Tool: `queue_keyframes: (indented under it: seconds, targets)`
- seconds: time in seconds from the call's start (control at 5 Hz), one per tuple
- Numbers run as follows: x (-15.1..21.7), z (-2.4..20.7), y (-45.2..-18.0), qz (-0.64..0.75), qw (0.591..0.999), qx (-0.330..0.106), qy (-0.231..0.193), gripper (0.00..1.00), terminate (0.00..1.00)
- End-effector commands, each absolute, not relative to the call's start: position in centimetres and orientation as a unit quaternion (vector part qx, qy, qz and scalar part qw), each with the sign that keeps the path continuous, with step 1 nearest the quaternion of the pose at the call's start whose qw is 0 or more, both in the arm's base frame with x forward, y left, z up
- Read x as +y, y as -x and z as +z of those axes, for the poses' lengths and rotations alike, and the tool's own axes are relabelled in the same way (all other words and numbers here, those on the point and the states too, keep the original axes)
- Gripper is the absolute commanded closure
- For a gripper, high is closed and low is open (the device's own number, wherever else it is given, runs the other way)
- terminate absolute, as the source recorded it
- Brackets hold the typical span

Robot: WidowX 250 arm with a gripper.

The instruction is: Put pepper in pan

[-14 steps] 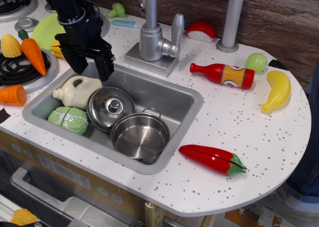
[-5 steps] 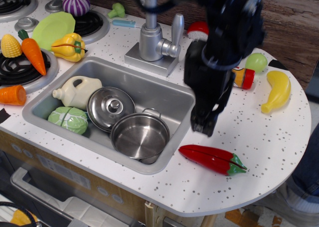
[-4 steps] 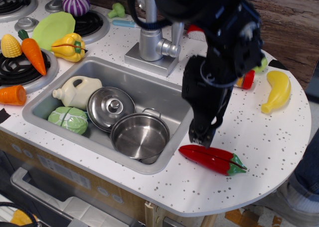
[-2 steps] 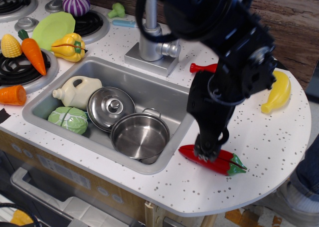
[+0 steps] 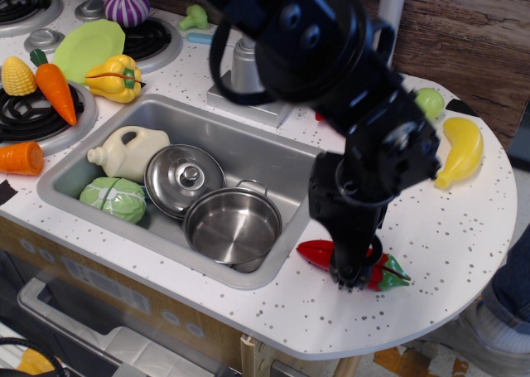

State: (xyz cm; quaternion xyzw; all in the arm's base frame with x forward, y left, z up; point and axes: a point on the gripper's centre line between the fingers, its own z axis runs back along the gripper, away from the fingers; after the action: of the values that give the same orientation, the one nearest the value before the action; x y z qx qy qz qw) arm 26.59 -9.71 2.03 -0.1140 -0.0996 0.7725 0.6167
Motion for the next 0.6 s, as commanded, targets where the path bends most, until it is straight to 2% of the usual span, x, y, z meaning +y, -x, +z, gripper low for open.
queue_keyframes:
  seconds: [0.0, 0.2, 0.4]
  targets:
    - [-10.0, 0.8, -26.7, 0.79, 0.586, -0.085, 0.158, 1.0, 0.0]
    - [-10.6, -0.4, -26.7, 0.782, 0.594, -0.092, 0.169, 1.0, 0.0]
    - [-9.5, 2.0, -26.3, 0.768, 0.622, -0.076, 0.132, 1.0, 0.0]
